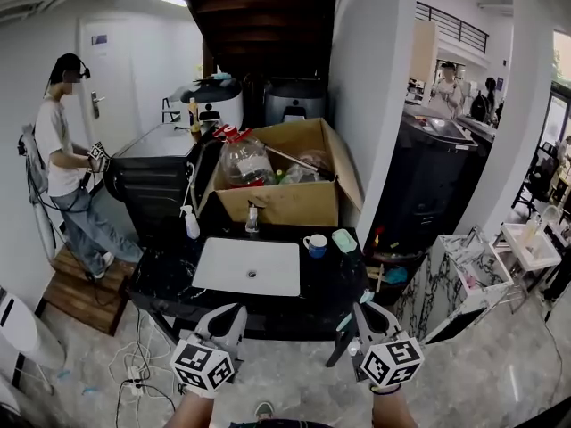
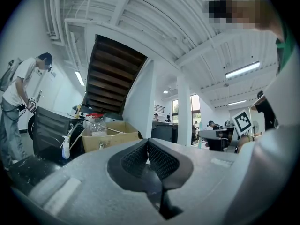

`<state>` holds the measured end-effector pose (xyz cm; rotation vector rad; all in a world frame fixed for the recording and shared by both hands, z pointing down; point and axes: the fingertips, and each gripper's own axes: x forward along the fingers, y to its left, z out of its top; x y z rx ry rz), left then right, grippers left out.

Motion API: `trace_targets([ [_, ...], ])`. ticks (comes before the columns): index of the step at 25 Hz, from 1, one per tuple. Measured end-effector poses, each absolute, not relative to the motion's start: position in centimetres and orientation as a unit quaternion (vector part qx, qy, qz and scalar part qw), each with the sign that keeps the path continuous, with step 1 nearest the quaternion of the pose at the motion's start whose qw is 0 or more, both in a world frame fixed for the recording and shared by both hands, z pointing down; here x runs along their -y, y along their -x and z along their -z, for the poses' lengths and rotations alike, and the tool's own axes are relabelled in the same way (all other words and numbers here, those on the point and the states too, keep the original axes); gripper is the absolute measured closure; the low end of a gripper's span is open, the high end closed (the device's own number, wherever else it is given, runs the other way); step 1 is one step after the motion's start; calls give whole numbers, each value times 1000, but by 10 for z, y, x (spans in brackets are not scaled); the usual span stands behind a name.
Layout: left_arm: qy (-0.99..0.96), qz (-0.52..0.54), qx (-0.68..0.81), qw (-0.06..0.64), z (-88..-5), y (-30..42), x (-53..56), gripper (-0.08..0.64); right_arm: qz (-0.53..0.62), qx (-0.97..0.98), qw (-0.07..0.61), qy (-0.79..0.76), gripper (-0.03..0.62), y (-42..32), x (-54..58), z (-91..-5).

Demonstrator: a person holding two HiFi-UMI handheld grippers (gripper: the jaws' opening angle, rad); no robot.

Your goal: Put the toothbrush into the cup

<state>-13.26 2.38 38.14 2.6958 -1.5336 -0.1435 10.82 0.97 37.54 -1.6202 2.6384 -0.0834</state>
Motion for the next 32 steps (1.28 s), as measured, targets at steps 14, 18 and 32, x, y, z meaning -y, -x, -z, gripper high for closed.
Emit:
trace_targets([
  [14, -875, 54, 481, 35, -387, 176, 53, 545, 30, -851, 4, 525, 575, -53, 59, -375],
  [18, -878, 57, 474, 37, -391, 186, 74, 545, 26, -847, 0, 530, 575, -41, 77, -373],
  [32, -886, 67, 455, 56, -401, 206, 119, 545, 28, -842, -30, 538, 575, -14, 114, -382],
])
